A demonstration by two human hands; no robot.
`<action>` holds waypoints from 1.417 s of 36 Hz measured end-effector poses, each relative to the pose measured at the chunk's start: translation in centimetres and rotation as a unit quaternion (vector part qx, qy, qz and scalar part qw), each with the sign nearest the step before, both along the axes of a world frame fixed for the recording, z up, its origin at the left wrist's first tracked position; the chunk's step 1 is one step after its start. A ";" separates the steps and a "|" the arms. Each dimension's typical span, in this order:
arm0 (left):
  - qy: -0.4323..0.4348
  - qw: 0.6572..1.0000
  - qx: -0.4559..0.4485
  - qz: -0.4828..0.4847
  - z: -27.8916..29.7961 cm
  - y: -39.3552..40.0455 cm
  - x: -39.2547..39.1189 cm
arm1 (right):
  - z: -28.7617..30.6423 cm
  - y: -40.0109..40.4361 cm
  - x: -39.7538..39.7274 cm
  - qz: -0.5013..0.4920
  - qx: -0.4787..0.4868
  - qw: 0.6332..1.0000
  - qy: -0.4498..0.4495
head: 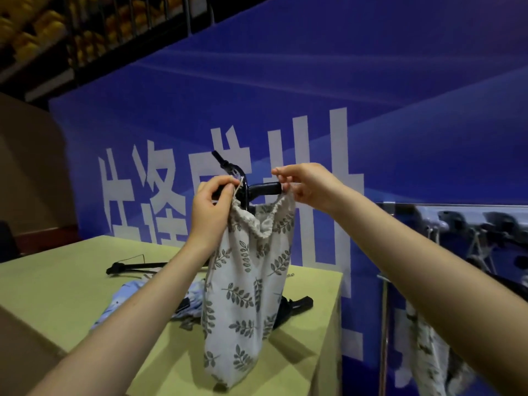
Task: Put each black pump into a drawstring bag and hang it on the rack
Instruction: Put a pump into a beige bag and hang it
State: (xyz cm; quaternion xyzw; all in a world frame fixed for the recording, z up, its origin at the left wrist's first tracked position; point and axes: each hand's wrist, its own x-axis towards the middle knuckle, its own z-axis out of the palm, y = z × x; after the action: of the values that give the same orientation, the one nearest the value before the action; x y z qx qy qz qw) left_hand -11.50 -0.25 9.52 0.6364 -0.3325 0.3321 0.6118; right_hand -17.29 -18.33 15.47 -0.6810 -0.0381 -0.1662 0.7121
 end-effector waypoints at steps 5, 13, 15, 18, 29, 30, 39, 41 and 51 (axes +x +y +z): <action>0.003 1.000 0.001 0.000 0.0 0.8 -0.1 | -0.3 -0.1 -0.1 0.000 -0.068 0.997 -0.039; 0.000 0.999 -0.018 0.030 -0.2 -0.5 -0.9 | 1.1 1.8 -1.5 -0.096 -0.275 0.950 -0.108; 0.008 0.998 -0.039 0.038 -0.1 -0.8 -0.9 | 1.3 2.3 -1.8 -0.095 -0.280 0.948 -0.114; 0.012 0.998 -0.035 0.050 0.0 -1.1 -0.9 | 0.9 2.6 -2.2 -0.088 -0.270 0.952 -0.110; 0.021 0.998 0.033 0.043 1.0 -0.1 -1.4 | -1.5 3.4 -1.3 -0.007 -0.151 0.981 -0.124; 0.023 0.998 0.037 0.033 1.4 0.2 -1.4 | -1.5 3.4 -1.2 0.008 -0.132 0.983 -0.124; 0.042 0.995 -0.034 -0.087 4.3 -0.2 -3.6 | -1.5 4.9 -0.6 0.055 -0.078 0.984 -0.151; 0.069 0.992 -0.053 -0.092 3.8 -0.5 -3.6 | -2.0 5.0 -0.6 0.026 -0.127 0.978 -0.162; 0.097 0.986 -0.074 -0.111 3.0 -1.8 -3.5 | -2.0 4.5 -0.2 -0.033 -0.181 0.973 -0.140</action>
State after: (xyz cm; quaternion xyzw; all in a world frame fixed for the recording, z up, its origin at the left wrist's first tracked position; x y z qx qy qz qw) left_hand -15.02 -2.07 12.51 0.5775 -0.3148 0.2222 0.7198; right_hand -17.48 -13.82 13.43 -0.7694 -0.1443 -0.2737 0.5588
